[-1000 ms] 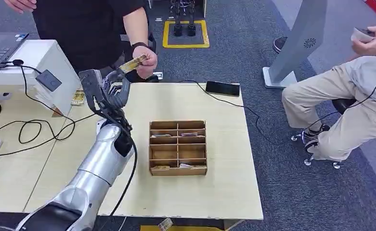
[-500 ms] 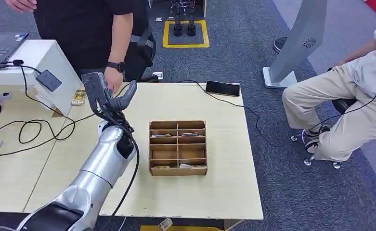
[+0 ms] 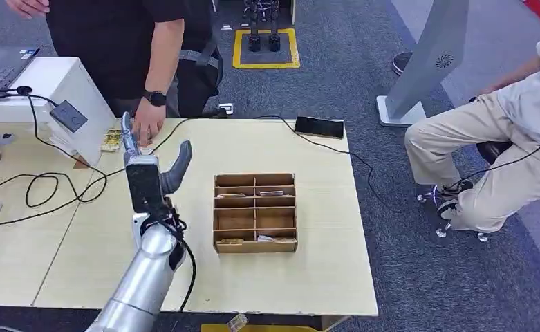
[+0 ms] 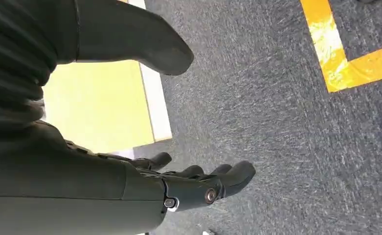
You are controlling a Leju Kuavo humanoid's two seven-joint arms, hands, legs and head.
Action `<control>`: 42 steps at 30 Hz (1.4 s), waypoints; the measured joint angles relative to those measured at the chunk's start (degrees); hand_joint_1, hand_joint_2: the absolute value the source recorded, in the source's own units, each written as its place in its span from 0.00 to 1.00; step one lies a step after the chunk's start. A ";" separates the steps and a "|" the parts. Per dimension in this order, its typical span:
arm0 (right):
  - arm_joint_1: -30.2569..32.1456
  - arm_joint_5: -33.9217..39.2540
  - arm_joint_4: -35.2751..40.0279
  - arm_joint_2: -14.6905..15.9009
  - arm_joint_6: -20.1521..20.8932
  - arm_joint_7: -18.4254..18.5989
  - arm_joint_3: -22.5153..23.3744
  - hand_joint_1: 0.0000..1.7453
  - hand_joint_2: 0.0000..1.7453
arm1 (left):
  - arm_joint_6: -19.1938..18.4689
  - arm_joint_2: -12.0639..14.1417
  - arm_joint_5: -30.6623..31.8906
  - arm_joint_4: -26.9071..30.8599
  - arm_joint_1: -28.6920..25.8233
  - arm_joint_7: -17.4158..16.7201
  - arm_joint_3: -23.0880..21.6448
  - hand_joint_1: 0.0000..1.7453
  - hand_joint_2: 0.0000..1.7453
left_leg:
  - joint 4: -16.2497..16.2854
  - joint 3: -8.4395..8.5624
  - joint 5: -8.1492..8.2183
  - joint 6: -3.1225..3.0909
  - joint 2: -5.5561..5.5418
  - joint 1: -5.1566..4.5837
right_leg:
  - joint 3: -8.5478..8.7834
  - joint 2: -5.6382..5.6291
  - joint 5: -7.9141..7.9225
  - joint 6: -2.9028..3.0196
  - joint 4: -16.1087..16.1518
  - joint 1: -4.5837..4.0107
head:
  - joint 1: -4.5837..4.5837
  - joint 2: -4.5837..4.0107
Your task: Pass the card to the sensor for recognition and then transmit it.
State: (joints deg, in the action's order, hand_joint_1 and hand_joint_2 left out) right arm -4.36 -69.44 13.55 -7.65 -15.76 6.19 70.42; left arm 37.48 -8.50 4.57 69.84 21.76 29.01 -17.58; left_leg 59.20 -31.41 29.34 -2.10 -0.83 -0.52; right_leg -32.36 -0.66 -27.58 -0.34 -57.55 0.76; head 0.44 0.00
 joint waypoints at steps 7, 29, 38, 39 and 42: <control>0.82 -0.11 1.11 0.00 0.74 -0.20 0.02 0.00 1.00 | -8.42 3.76 3.60 18.82 -12.33 4.59 -7.71 0.00 1.00 | 0.00 -0.06 0.05 -0.03 0.00 0.00 | -0.05 0.01 -0.05 0.02 0.02 0.00 | -0.02 0.00; 0.79 -1.92 1.44 0.81 2.75 -0.59 0.00 0.00 1.00 | -17.24 13.51 23.12 25.41 -13.70 2.58 -23.38 0.00 1.00 | 0.00 -0.03 0.05 -0.03 0.03 0.00 | -0.05 0.00 -0.04 0.03 0.02 0.00 | -0.02 0.00; 0.73 -2.25 1.44 0.85 2.93 -0.68 0.00 0.00 1.00 | -13.51 14.62 35.98 22.22 -10.86 -4.78 -26.20 0.00 1.00 | 0.00 -0.02 0.04 -0.03 0.02 0.00 | -0.04 0.02 -0.03 0.03 0.02 0.00 | -0.02 0.00; 0.74 -2.43 1.44 0.87 2.93 -0.77 0.00 0.00 1.00 | -12.38 14.73 38.61 21.28 -10.20 -6.51 -26.77 0.00 1.00 | 0.00 -0.02 0.04 -0.03 0.02 0.00 | -0.04 0.02 -0.03 0.03 0.02 0.00 | -0.02 0.00; 0.71 -2.69 1.44 1.03 2.93 -0.83 0.00 0.00 1.00 | -10.69 15.23 44.95 18.53 -8.19 -11.36 -28.15 0.00 1.00 | 0.00 -0.02 0.04 -0.03 0.02 0.00 | -0.03 0.02 -0.03 0.03 0.02 0.00 | -0.02 0.00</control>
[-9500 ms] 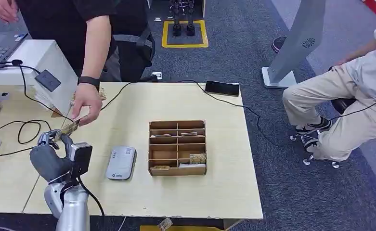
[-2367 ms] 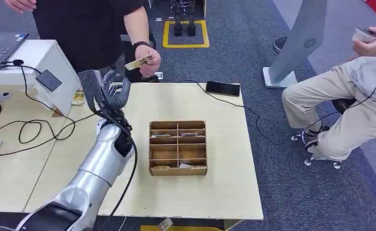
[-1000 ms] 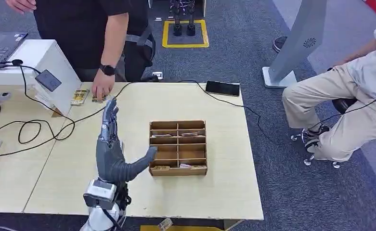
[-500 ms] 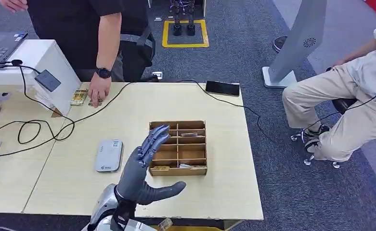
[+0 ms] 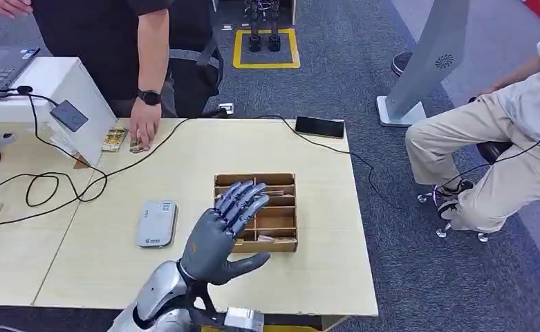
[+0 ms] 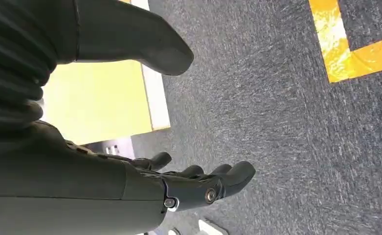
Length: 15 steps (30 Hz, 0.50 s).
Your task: Pass the card to the sensor for recognition and then transmit it.
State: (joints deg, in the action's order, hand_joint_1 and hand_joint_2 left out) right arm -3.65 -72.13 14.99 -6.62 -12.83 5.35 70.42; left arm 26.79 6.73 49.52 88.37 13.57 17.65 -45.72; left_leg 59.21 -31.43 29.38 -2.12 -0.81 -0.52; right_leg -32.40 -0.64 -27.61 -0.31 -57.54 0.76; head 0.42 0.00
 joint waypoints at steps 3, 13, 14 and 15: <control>0.00 -0.33 0.00 0.13 0.02 0.00 0.02 0.00 1.00 | 0.99 0.35 5.44 -2.85 1.52 -3.90 -0.92 0.00 1.00 | 0.00 0.00 0.00 0.00 0.00 0.00 | 0.00 0.00 0.00 0.00 0.00 0.00 | 0.00 0.00; 0.01 -0.48 0.00 0.46 0.59 -0.13 0.02 0.00 1.00 | 1.86 0.70 19.60 -11.70 4.04 -14.48 -2.12 0.00 1.00 | 0.00 -0.01 0.00 0.00 0.00 0.00 | -0.01 -0.02 -0.01 0.00 0.00 0.00 | -0.02 0.00; 0.02 -0.48 0.00 0.48 0.59 -0.04 0.02 0.00 1.00 | 1.73 0.68 20.38 -12.55 4.09 -15.29 -2.14 0.00 1.00 | 0.00 -0.01 0.00 0.00 0.00 0.00 | -0.01 -0.02 -0.01 0.00 0.00 0.00 | -0.02 0.00; 0.03 -0.48 0.00 0.50 0.59 0.00 0.02 0.00 1.00 | 1.40 0.68 21.37 -13.21 4.17 -16.19 -2.14 0.00 1.00 | 0.00 -0.01 0.00 0.00 0.00 0.00 | -0.01 -0.02 -0.01 0.00 0.00 0.00 | 0.00 0.00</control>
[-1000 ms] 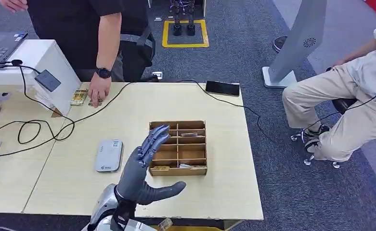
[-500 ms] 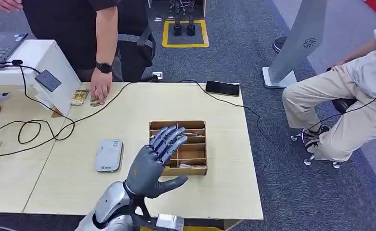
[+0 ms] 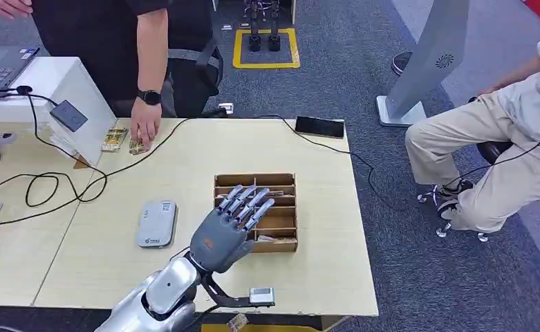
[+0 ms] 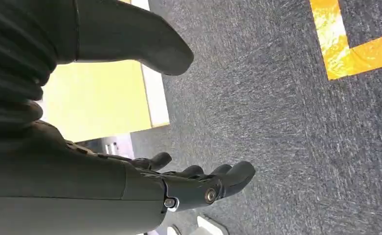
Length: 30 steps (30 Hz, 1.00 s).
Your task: Pass the card to the sensor for recognition and then transmit it.
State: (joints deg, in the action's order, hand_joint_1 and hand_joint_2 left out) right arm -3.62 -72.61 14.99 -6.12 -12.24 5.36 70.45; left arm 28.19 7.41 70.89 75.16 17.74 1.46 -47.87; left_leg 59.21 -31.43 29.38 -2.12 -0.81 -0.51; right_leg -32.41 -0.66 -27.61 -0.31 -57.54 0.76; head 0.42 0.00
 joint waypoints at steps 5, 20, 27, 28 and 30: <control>0.02 0.00 0.00 0.04 0.02 0.00 0.04 0.00 1.00 | -1.18 -0.04 2.16 -2.69 0.39 -2.14 -0.02 0.00 1.00 | 0.00 0.00 0.00 0.00 0.01 0.00 | 0.00 0.00 0.00 0.00 0.00 0.00 | 0.00 0.00; 0.05 0.00 0.00 0.07 0.00 0.00 0.11 0.00 1.00 | 0.66 -1.03 5.88 -5.00 0.54 -6.14 -0.02 0.00 1.00 | 0.00 -0.01 0.00 0.00 0.00 0.00 | 0.00 0.01 0.00 0.00 0.00 0.00 | 0.00 0.00; 0.09 -0.37 0.00 0.07 -0.09 0.00 0.20 0.00 1.00 | 2.12 -1.70 8.45 -5.05 0.22 -7.56 -0.02 0.00 1.00 | 0.00 -0.02 0.00 0.00 -0.01 0.00 | 0.00 0.01 0.00 0.00 0.00 0.00 | 0.00 0.00; 0.09 -0.46 0.00 0.07 -0.09 0.00 0.22 0.00 1.00 | 2.08 -1.70 8.45 -5.07 0.22 -7.38 -0.02 0.00 1.00 | 0.00 -0.02 0.00 0.00 -0.01 0.00 | 0.00 0.01 0.00 0.00 0.00 0.00 | 0.00 0.00; 0.10 -0.52 0.00 0.07 -0.09 0.00 0.24 0.00 1.00 | 1.97 -1.70 8.39 -5.15 0.20 -7.15 -0.02 0.00 1.00 | 0.00 -0.02 0.00 0.00 -0.01 0.00 | 0.00 0.01 0.00 0.00 0.00 0.00 | 0.00 0.00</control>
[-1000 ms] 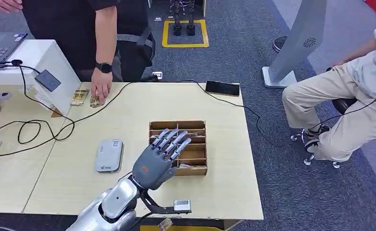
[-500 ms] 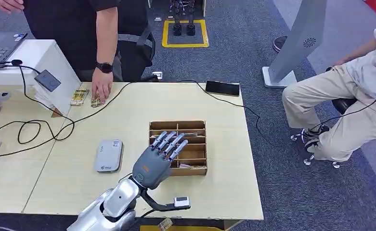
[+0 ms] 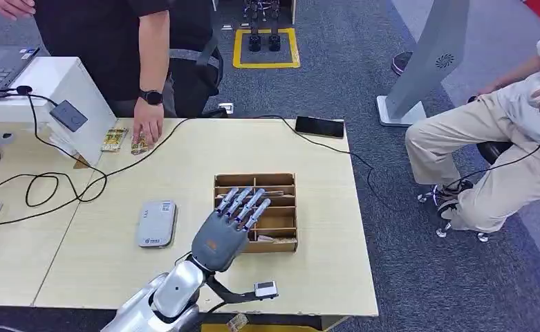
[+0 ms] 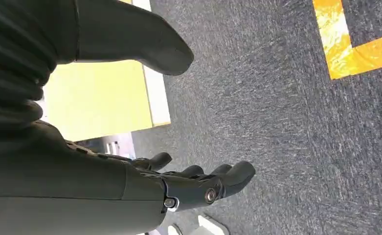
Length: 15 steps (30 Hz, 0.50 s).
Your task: Pass the card to the sensor for recognition and then transmit it.
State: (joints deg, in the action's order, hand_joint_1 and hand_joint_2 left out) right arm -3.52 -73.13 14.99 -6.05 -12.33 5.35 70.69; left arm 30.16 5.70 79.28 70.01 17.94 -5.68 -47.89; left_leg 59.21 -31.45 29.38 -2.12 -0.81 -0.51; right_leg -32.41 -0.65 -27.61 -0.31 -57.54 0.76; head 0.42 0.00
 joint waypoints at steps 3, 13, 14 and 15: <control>0.05 -0.02 0.00 0.00 0.00 0.11 0.09 0.00 1.00 | -0.33 -0.04 0.00 -0.28 0.00 0.07 0.00 0.00 1.00 | 0.00 0.00 0.00 0.00 0.00 0.00 | 0.00 0.00 0.00 0.00 0.00 0.00 | -0.02 0.00; 0.28 -0.28 0.39 0.00 0.15 0.24 0.44 0.00 1.00 | -7.02 -0.26 1.20 -3.39 0.03 -1.51 0.00 0.00 1.00 | 0.00 0.01 0.00 0.00 0.01 0.00 | 0.00 0.00 0.00 0.00 0.00 0.00 | 0.00 0.00; 0.30 -0.33 0.48 0.00 0.28 0.24 0.48 0.00 1.00 | -7.92 -0.26 1.20 -3.65 0.04 -1.70 0.00 0.00 1.00 | 0.00 0.01 0.00 0.00 0.01 0.00 | 0.00 -0.01 0.00 0.00 0.00 0.00 | 0.00 0.00; 0.31 -0.37 0.55 0.00 0.31 0.24 0.61 0.00 1.00 | -9.04 -0.26 1.22 -3.96 0.06 -1.85 0.00 0.00 1.00 | 0.00 0.01 0.00 0.00 0.00 0.00 | 0.00 -0.01 0.00 0.00 0.00 0.00 | -0.02 0.00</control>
State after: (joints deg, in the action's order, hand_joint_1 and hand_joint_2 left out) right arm -3.21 -73.51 15.54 -6.05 -12.02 5.60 71.30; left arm 21.12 5.44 80.50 66.05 18.00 -7.54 -47.89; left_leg 59.21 -31.45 29.38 -2.12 -0.81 -0.52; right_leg -32.41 -0.65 -27.61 -0.31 -57.54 0.76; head 0.39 0.00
